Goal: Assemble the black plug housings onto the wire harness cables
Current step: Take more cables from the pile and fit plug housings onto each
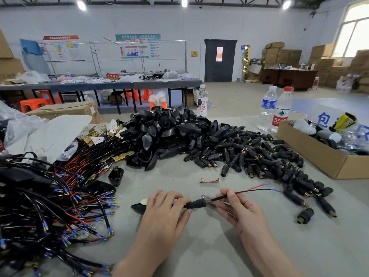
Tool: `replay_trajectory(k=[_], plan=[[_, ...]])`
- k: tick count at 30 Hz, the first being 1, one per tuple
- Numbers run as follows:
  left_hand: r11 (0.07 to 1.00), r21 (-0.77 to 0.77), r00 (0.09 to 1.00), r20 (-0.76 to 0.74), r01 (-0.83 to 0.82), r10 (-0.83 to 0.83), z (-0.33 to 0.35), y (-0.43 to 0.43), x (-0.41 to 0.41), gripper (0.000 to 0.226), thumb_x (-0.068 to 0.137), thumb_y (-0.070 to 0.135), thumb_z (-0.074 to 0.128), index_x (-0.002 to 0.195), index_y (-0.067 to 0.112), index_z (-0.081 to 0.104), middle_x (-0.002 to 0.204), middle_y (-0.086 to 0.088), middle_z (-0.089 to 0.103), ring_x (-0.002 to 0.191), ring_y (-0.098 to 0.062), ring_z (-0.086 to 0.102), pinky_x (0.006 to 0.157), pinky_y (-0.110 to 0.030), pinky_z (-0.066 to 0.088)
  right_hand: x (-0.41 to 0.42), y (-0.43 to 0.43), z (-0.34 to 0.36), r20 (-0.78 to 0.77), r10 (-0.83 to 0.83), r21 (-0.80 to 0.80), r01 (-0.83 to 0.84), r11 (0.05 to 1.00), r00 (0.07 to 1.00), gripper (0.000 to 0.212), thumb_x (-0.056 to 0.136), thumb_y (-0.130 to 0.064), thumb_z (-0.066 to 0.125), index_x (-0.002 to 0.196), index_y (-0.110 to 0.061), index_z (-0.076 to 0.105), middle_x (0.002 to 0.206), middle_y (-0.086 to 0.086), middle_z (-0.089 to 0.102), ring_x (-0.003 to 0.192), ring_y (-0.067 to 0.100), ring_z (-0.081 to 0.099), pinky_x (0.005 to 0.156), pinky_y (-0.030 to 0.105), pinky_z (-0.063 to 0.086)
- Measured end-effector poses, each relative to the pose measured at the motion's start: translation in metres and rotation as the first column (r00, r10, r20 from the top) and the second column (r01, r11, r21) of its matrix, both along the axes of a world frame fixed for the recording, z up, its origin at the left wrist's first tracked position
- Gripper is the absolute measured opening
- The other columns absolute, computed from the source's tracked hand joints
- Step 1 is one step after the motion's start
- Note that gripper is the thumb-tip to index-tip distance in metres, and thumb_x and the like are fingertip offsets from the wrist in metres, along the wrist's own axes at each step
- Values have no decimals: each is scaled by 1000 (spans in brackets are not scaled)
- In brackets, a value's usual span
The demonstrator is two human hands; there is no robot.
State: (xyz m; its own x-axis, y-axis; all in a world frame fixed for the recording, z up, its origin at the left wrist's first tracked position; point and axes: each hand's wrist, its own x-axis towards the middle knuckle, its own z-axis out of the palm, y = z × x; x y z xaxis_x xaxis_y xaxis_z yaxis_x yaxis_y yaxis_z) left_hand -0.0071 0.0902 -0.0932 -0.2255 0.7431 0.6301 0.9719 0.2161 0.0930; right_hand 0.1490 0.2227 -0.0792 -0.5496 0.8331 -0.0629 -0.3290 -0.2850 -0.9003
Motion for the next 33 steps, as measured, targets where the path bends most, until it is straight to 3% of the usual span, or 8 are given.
replay_trajectory(k=[5, 11, 14, 18, 22, 27, 33], plan=[[1000, -21, 999, 32, -2, 3, 1, -1, -1, 27, 94, 42, 44, 103, 31, 68, 99, 13, 59, 93, -13, 59, 103, -36, 32, 3, 4, 3, -18, -95, -14, 95, 995, 995, 20, 99, -15, 55, 96, -6, 73, 88, 8, 76, 74, 16, 73, 62, 19, 57], [991, -124, 989, 136, -40, 57, 2, -3, -3, 35, 94, 48, 37, 106, 36, 67, 104, 14, 59, 98, -13, 60, 106, -43, 39, 6, 6, 4, -14, -137, 9, 138, 990, 990, 20, 99, -14, 54, 99, -6, 71, 83, 3, 77, 71, 13, 72, 62, 18, 57], [984, -168, 984, 155, -58, 84, 2, -4, -8, 40, 95, 54, 30, 112, 41, 65, 106, 18, 58, 99, -10, 58, 110, -34, 30, 8, 9, 4, -11, -163, 28, 163, 986, 987, 20, 100, -15, 53, 98, -8, 72, 84, 3, 77, 73, 13, 71, 63, 17, 57], [987, -157, 978, 200, -32, 63, 3, -7, -10, 31, 97, 55, 35, 114, 44, 59, 106, 22, 56, 94, -3, 55, 83, -21, 39, 13, 16, 4, -68, -208, -24, 207, 978, 976, 21, 100, -18, 53, 99, -8, 71, 89, 5, 75, 71, 12, 70, 66, 18, 58], [992, -127, 970, 243, 2, 30, 0, -9, -10, 25, 97, 53, 41, 116, 46, 57, 110, 23, 53, 92, -3, 54, 77, -22, 44, 10, 11, 2, -121, -84, -124, 69, 990, 989, 24, 95, -23, 55, 108, -7, 67, 95, 11, 77, 74, 17, 73, 65, 22, 59], [994, -102, 964, 266, 33, -4, 2, -7, -1, 34, 95, 58, 35, 113, 44, 60, 107, 23, 56, 90, -1, 55, 75, -24, 48, -7, -12, -4, 47, 126, -20, -125, 992, 991, 15, 93, -5, 60, 103, -2, 70, 92, 15, 75, 74, 19, 71, 62, 22, 58], [990, -121, 924, 383, 71, -20, -4, -7, -10, 43, 93, 64, 43, 130, 45, 48, 122, 31, 47, 103, 2, 52, 88, -24, 45, -7, -9, -3, 111, 46, 88, -56, 995, 993, 11, 93, 1, 60, 95, 0, 71, 80, 12, 72, 70, 15, 69, 62, 21, 57]])
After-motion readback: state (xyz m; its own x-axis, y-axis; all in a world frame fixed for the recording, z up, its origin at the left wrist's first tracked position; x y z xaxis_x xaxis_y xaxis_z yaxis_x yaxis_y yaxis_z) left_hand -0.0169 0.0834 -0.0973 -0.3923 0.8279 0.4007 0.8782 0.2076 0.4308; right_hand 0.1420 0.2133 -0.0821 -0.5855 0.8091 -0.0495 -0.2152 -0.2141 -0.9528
